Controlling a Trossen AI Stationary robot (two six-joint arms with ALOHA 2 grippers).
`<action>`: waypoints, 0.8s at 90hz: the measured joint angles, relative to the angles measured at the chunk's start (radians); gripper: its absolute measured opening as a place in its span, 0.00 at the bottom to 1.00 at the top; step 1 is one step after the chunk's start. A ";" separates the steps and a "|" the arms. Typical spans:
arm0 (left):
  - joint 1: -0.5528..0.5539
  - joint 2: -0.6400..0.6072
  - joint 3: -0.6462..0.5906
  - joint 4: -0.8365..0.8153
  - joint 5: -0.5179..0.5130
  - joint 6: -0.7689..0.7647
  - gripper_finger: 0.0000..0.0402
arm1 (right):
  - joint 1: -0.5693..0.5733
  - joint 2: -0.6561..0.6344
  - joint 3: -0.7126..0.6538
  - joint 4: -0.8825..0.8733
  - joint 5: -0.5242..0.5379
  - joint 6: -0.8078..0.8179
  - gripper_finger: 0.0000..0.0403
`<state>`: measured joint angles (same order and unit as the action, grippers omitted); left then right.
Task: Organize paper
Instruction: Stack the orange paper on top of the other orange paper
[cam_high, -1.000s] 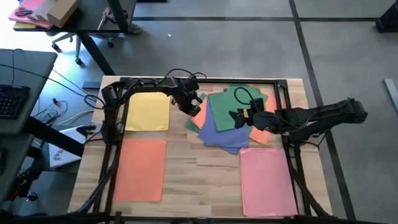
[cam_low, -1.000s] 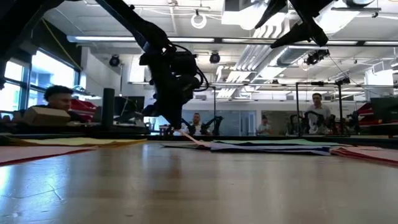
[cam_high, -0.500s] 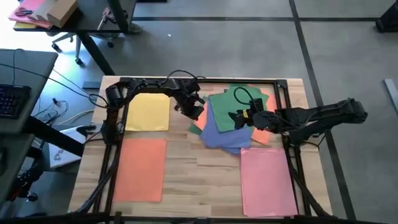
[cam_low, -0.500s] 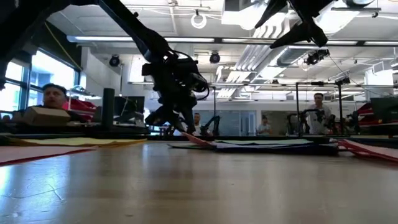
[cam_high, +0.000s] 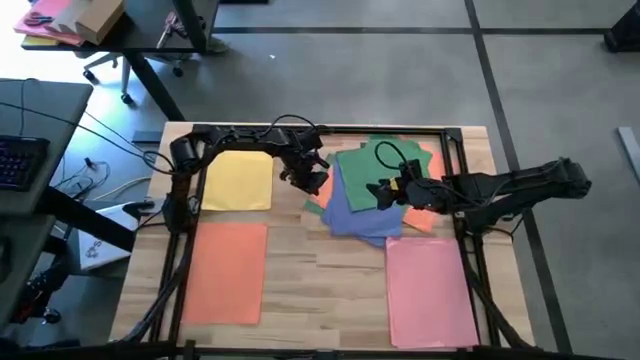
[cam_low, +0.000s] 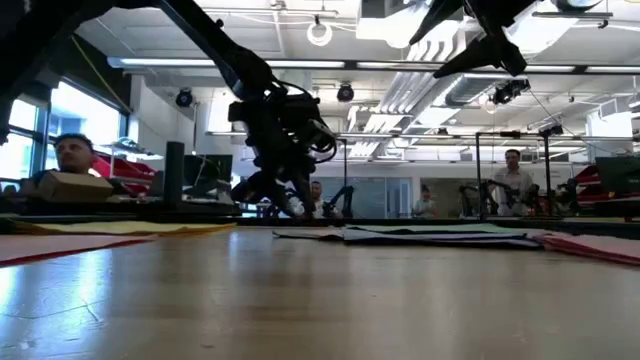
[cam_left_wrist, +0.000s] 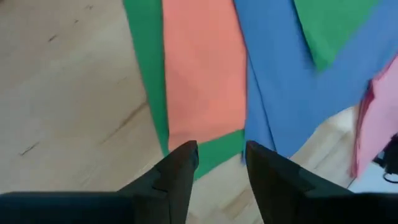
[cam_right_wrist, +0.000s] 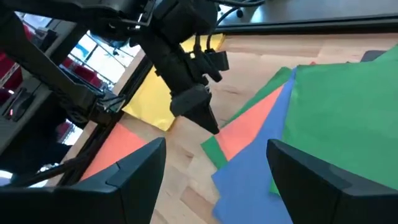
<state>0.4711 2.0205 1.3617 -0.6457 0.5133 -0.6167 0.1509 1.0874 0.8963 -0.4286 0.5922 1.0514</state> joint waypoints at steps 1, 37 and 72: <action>-0.001 0.000 0.000 -0.002 -0.008 0.000 0.33 | 0.000 0.000 0.000 0.000 0.000 -0.002 0.65; -0.028 0.012 0.000 0.023 -0.188 -0.011 0.33 | 0.000 0.000 0.000 -0.001 0.000 -0.032 0.65; -0.062 0.044 0.002 0.021 -0.157 -0.035 0.33 | 0.000 0.000 0.000 -0.012 0.001 -0.031 0.65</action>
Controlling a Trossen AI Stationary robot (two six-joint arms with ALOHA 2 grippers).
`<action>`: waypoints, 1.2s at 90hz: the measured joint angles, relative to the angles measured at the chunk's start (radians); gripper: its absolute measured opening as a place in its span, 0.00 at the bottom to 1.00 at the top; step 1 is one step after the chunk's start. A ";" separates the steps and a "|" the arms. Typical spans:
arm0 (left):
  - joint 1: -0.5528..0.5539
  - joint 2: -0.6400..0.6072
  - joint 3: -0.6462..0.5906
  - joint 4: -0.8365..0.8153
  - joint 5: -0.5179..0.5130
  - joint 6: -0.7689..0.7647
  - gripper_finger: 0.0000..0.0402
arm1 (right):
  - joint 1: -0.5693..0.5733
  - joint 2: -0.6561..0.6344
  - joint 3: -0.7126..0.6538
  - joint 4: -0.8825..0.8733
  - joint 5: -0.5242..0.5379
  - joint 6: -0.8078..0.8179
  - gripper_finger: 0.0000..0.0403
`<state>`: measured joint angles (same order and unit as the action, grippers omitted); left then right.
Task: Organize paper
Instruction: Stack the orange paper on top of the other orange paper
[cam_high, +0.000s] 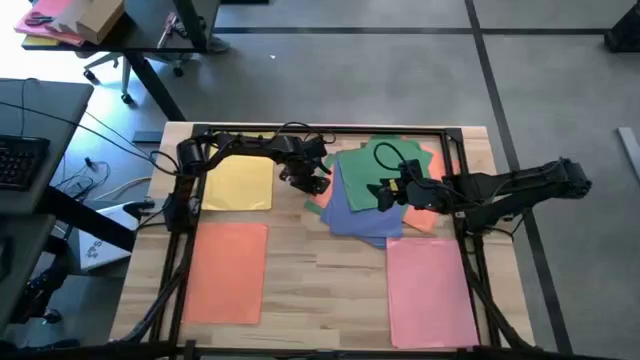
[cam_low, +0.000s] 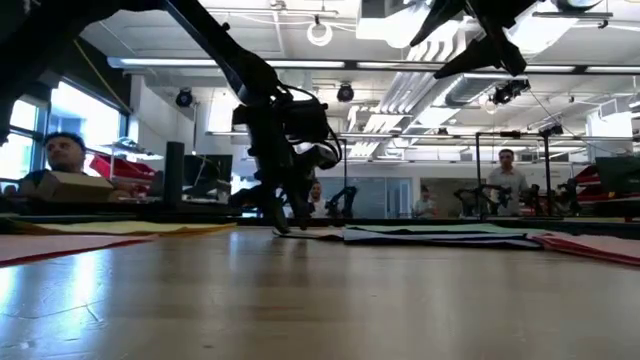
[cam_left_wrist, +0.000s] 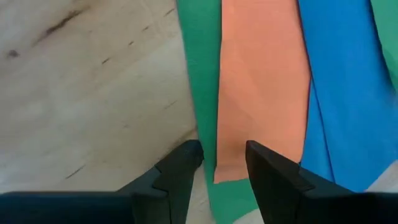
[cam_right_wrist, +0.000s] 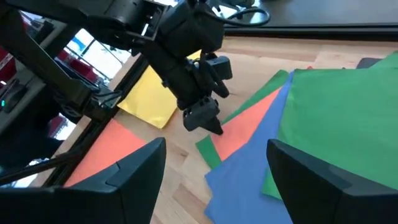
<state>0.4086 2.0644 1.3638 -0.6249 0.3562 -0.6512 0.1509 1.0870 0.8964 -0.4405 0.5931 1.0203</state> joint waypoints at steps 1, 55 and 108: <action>0.000 -0.002 0.000 0.000 0.003 0.000 0.33 | 0.000 0.000 0.000 -0.001 0.000 0.000 0.65; -0.020 -0.042 -0.002 0.063 0.151 -0.011 0.33 | -0.001 0.000 0.000 -0.011 0.005 0.000 0.65; 0.011 -0.043 -0.001 0.161 0.373 -0.107 0.33 | -0.001 0.000 0.000 -0.016 0.005 0.000 0.65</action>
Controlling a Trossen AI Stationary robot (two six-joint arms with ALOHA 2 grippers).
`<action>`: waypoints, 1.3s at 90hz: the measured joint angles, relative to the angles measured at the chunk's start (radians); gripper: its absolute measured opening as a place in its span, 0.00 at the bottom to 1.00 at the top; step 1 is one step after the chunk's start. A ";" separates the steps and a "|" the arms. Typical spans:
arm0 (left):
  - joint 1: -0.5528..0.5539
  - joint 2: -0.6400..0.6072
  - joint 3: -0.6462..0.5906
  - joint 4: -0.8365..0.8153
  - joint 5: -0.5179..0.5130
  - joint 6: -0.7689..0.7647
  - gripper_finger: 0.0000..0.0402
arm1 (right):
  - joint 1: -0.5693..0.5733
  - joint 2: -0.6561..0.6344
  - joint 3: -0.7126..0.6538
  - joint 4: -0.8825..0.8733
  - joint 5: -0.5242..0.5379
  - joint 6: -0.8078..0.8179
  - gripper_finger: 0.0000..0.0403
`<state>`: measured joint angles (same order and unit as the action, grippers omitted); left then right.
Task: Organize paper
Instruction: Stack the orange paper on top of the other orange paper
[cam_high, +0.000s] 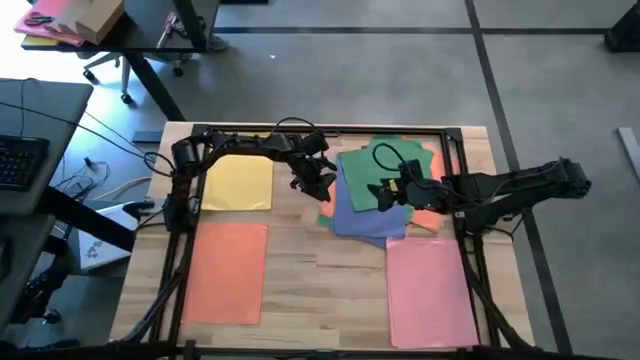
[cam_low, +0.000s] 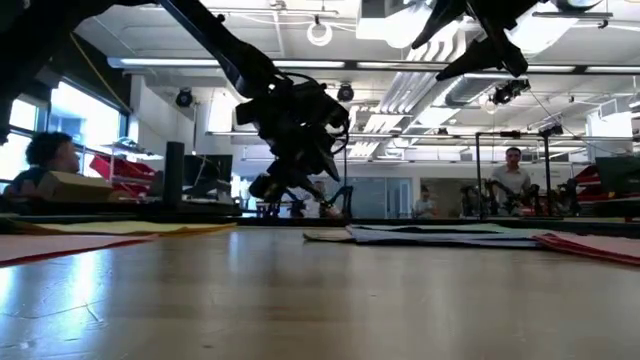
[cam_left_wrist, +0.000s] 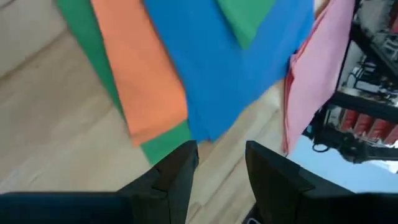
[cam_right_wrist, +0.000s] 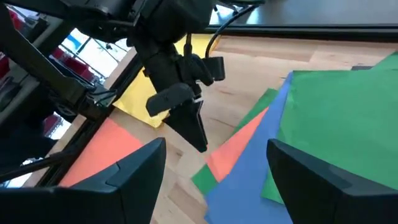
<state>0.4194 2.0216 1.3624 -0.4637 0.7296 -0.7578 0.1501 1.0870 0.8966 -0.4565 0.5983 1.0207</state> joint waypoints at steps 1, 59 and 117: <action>0.000 0.000 0.000 0.003 -0.001 0.000 0.33 | 0.000 0.000 0.000 0.000 0.000 0.000 0.65; -0.125 0.087 0.002 0.066 -0.289 0.029 0.33 | 0.000 0.000 0.000 -0.004 0.000 0.011 0.65; 0.124 -0.051 0.002 -0.129 -0.416 0.185 0.33 | 0.001 0.000 0.000 -0.002 -0.042 0.037 0.65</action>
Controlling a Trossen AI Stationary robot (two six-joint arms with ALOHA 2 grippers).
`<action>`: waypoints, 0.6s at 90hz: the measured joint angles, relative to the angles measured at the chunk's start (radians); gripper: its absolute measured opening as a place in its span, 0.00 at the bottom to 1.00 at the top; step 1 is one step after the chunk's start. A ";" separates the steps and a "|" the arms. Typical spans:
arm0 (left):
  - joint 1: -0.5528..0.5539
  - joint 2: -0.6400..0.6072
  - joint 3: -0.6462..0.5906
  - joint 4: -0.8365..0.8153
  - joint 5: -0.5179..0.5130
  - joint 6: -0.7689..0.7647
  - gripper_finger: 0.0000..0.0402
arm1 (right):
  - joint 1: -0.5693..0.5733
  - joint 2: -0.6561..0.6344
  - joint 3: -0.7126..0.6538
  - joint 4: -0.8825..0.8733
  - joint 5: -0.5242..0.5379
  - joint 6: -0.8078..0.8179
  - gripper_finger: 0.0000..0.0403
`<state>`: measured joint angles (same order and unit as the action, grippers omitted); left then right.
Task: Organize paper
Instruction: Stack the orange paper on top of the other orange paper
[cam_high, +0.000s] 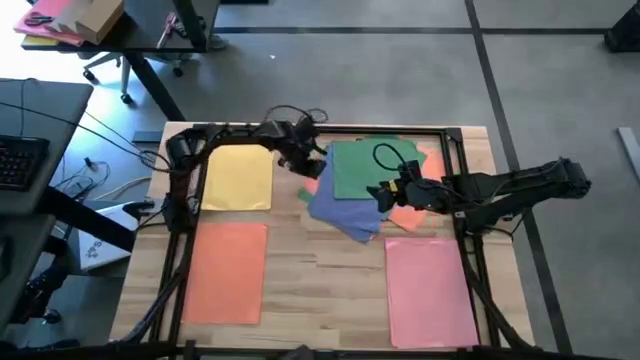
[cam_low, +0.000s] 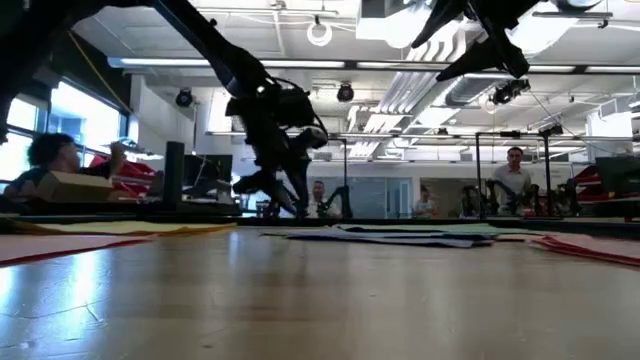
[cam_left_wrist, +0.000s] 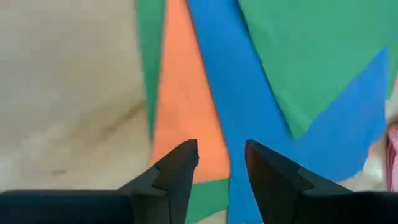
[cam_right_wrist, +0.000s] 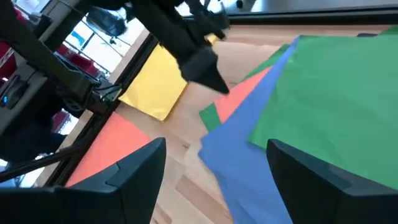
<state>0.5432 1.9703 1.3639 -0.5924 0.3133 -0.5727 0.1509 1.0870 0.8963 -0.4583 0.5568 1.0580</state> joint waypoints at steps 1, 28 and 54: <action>0.001 -0.002 0.000 -0.003 -0.009 -0.001 0.33 | 0.000 0.000 0.000 0.000 0.000 0.000 0.65; 0.019 0.069 -0.003 -0.085 -0.050 -0.002 0.33 | 0.000 0.000 0.000 -0.002 0.018 -0.001 0.65; 0.008 0.077 -0.001 -0.081 0.024 0.001 0.33 | 0.000 0.000 0.000 -0.002 0.017 -0.001 0.65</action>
<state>0.5512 2.0471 1.3632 -0.6737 0.3373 -0.5716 0.1509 1.0870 0.8963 -0.4606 0.5739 1.0572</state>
